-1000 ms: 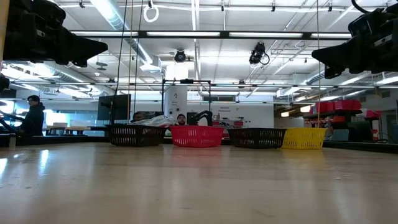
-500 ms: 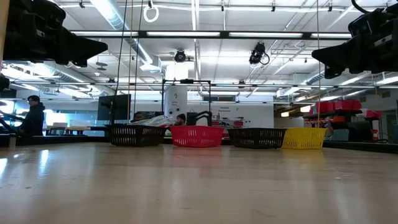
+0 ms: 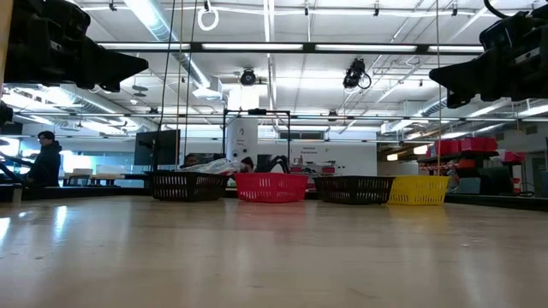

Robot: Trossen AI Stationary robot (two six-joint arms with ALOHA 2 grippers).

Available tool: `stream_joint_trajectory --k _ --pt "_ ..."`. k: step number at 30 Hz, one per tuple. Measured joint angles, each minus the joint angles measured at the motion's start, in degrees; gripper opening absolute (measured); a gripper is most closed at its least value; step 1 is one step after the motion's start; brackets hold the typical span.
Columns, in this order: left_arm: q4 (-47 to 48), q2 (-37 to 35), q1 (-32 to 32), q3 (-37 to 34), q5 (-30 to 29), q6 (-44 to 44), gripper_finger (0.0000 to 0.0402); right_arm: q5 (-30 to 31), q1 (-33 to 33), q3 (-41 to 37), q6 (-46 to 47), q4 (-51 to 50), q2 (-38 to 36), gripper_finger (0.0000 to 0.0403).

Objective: Pick & Place Travel size toiletries
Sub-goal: Return to Home Position

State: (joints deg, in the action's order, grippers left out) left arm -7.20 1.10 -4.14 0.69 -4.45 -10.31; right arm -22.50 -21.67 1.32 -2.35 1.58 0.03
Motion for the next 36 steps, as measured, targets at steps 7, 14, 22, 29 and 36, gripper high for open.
stream_joint_trajectory --k 7,14,22,29,36 --pt "0.0 0.0 0.0 0.0 0.0 0.0 0.0032 0.0 0.0 0.0 0.0 0.0 0.0 0.0009" --pt "0.0 0.0 0.0 0.0 0.0 0.0 0.0032 0.0 0.0 0.0 0.0 0.0 0.0 0.0009" --pt "0.0 0.0 0.0 0.0 1.1 1.6 0.0032 0.0 0.0 0.0 0.0 0.0 0.0 0.0009" --pt "0.0 0.0 0.0 0.0 5.6 5.4 0.0032 0.0 0.0 0.0 0.0 0.0 0.0 0.0009" --pt "0.0 0.0 0.5 0.0 9.1 5.4 0.0032 0.0 0.0 0.0 0.0 0.0 0.0 0.0009"
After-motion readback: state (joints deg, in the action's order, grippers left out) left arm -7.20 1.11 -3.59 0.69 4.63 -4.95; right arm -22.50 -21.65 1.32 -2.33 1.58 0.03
